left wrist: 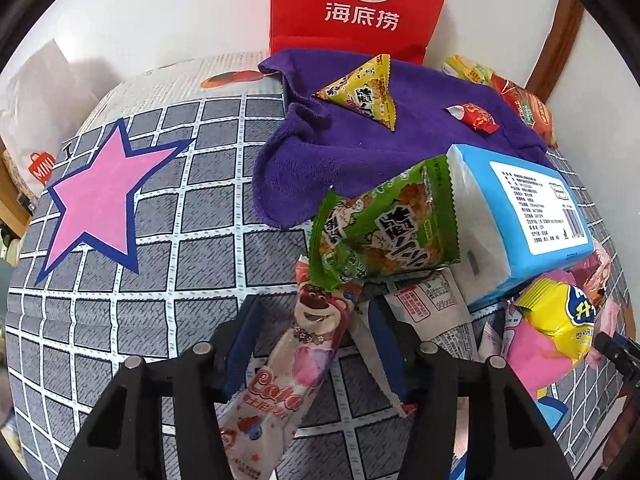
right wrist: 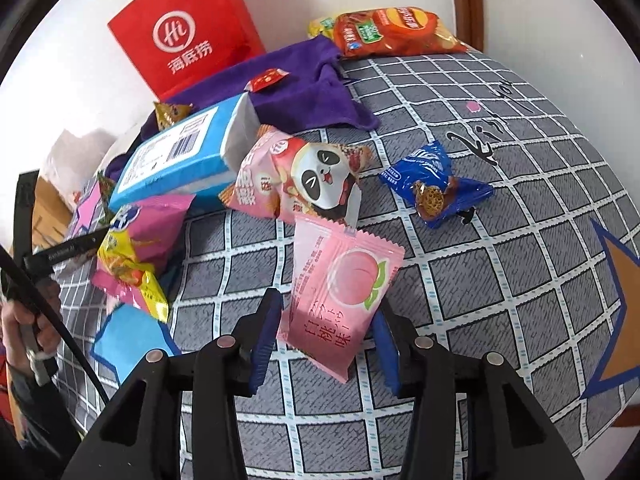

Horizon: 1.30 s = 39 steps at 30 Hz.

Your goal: Organize snacks

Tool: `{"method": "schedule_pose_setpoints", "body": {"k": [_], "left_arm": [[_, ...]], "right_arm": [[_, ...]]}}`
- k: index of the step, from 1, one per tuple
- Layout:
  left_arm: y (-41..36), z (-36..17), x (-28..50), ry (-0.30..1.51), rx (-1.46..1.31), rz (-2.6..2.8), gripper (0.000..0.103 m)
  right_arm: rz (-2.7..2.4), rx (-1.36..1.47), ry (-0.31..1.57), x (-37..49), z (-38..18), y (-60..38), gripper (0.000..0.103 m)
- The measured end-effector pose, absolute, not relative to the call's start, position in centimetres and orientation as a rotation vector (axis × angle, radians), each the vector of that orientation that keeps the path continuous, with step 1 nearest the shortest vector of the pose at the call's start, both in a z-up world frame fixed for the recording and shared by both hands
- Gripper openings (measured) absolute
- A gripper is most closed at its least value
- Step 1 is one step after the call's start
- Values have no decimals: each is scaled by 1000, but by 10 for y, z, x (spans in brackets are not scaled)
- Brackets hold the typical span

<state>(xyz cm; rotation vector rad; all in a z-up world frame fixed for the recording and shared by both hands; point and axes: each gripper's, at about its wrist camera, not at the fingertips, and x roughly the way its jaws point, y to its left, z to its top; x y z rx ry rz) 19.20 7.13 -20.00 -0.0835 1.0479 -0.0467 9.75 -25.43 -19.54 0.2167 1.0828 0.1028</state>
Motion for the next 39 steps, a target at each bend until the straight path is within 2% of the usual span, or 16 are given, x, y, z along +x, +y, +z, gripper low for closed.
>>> {"method": "schedule_pose_setpoints", "body": {"k": [1,2,7,17,28,39], "left_arm": [[71,-200,192,1054,-88,-64,28],[72,-200,191,1060,-97,-76,27],[76,-188,180,1043,-88,-77,26],[82,-143,144,953,-102,-94,26],[46,-104,125,884,-92,-192,26],[16,-81,139,850,-116,-271,26]], "right_arm": [[95,214,1081,98,-196,-254,43],[82,205,1085,99,-197,-253,41],[91,184,1065,97,-191,-247,36],[137,208,992,82,-159,-237,36],[239,201,901,70,-111,-206,36],[266,137,837,98,-77,-179,36]]}}
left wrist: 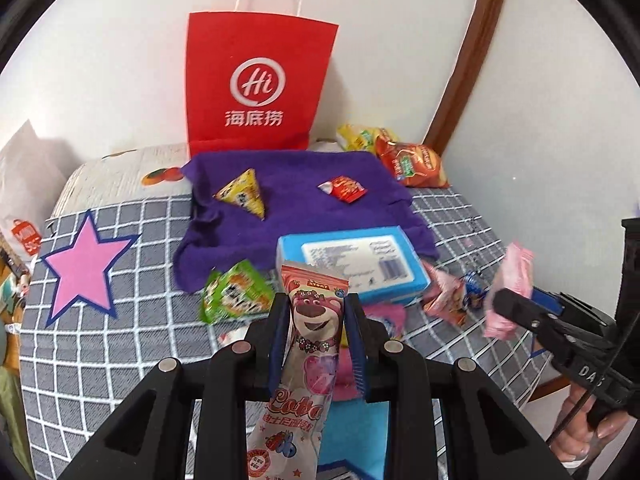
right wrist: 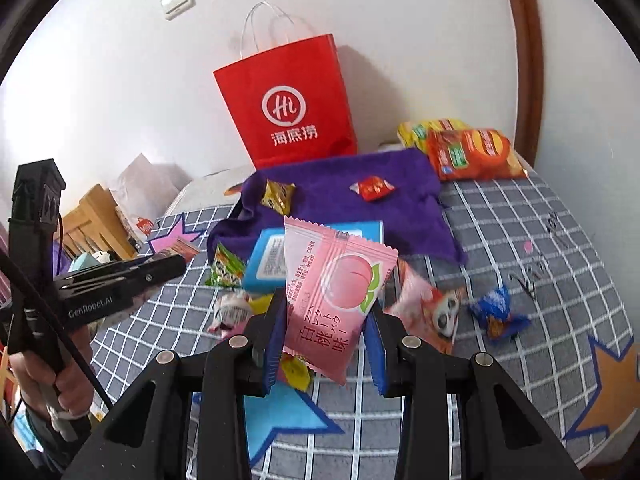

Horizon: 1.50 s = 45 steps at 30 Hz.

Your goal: Organize snacks

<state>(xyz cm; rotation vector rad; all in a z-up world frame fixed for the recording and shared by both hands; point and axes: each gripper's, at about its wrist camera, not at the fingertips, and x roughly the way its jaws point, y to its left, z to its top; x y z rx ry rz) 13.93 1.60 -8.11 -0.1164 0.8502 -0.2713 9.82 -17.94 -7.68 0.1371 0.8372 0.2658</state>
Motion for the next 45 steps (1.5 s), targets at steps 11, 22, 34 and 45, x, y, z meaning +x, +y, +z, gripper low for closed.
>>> {"method": "schedule_pose_setpoints", "body": {"k": [11,22,34,45], "left_arm": [[1,-66,191,837,-102,-273,26],[-3,-62,256,844,-91,-259,26],[13,-97,287,876,-67,-151,26],[47,-143,315,985,-146,-70,26]], "right_arm": [[287,112,823,160,-62,-172,36],[292,97,826,230,-62,-177,36],[255,65,861,288,-110,-179,36],[163,115,910,318,-138,-203,35]]}}
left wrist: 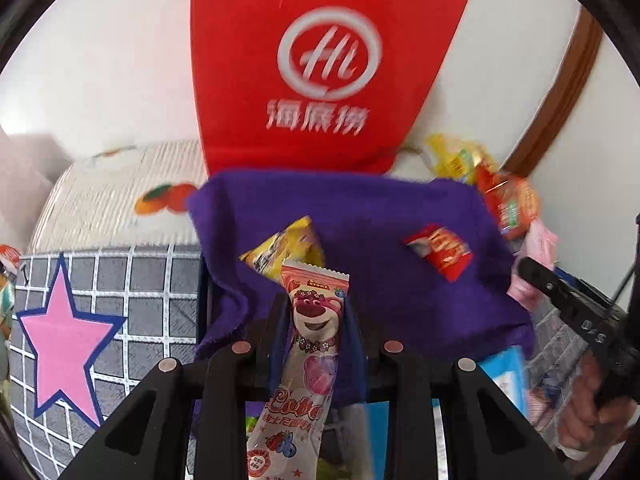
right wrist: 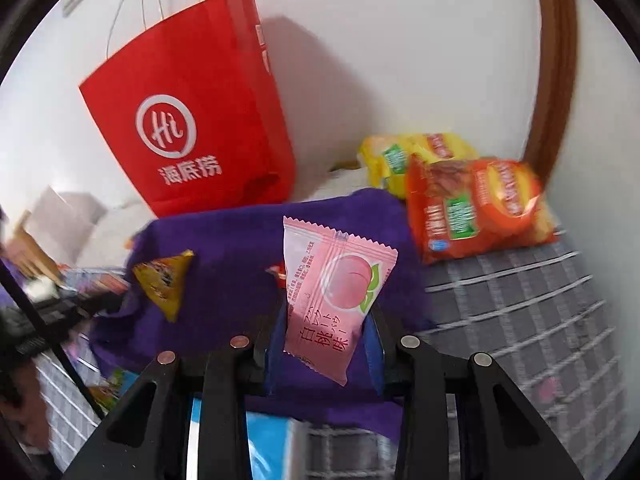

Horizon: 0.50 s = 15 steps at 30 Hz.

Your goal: Organize snacks

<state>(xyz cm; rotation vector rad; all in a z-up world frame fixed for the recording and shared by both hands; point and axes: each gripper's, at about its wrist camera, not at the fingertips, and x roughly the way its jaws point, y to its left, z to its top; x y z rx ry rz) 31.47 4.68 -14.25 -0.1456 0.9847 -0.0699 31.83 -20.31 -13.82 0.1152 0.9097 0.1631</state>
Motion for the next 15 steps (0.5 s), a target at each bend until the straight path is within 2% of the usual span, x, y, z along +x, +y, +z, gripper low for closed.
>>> {"method": "schedule_pose_setpoints", "body": {"k": [4,15], "left_arm": [[48,-162,316,1016,-151,-86,26],[54,-161,327,1026,-190,-94,26]], "right_arm": [[168,81,967,323,-157,-191,35],[164,107,959,327,-162,-197,35]]}}
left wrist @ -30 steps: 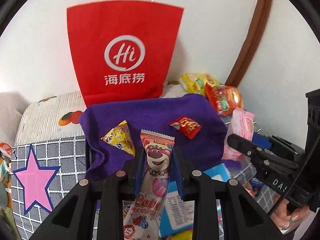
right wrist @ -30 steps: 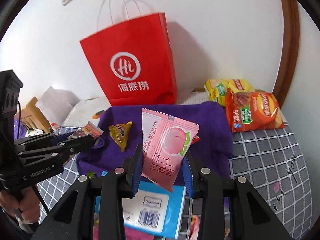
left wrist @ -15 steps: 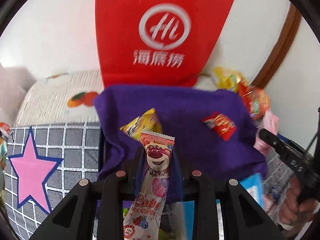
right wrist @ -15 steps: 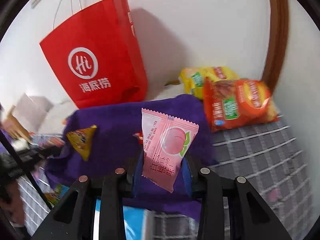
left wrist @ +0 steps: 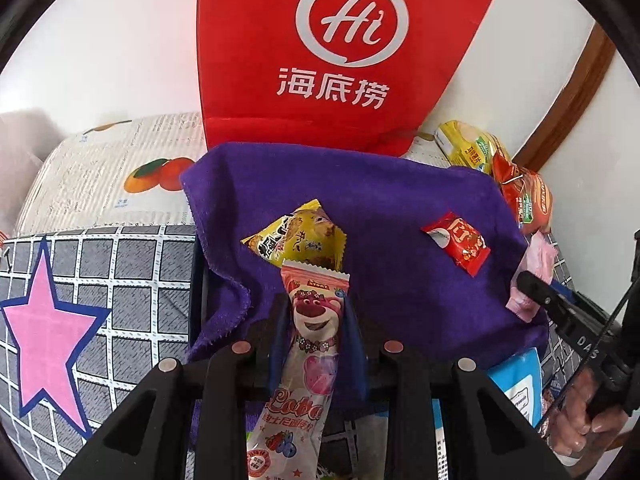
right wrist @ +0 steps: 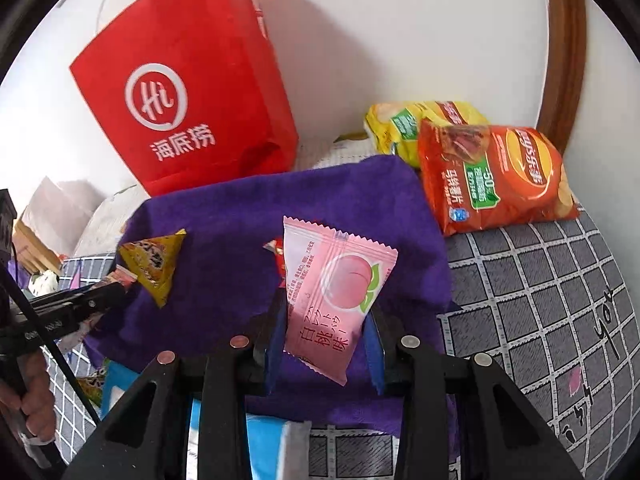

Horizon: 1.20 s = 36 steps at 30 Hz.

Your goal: Organize snacks

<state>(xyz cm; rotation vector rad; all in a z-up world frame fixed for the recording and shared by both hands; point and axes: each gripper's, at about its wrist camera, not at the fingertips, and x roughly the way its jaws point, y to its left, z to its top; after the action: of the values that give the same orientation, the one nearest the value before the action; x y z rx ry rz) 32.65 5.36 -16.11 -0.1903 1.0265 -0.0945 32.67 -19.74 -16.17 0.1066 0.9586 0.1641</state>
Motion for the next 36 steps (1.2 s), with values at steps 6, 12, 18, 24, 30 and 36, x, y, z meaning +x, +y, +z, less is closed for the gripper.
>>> {"method": "schedule_pose_setpoints", "body": {"k": [6,12,18,24,30,36], "left_arm": [[54,-165,334,1023,-213,-123,26],[65,-167,338,997,-273,-137,26],[70,-168,341,961,-310,-150,26],[72,-166,340,932,-322,-142,27],[71,-164,341,926,-313,-120,28],[72,-157,339,921,-295,-99,39]], "right_arm": [[168,102,993,335,-173,-196,36],[169,96,1039,339,-182,-197,36],[163,82,1074,345,-190,-194,37],[184,78,1036,340,-181,-192,57],[207,93,986,334,-167,-193,59],[202,87,942,323,-148,-196,59]]}}
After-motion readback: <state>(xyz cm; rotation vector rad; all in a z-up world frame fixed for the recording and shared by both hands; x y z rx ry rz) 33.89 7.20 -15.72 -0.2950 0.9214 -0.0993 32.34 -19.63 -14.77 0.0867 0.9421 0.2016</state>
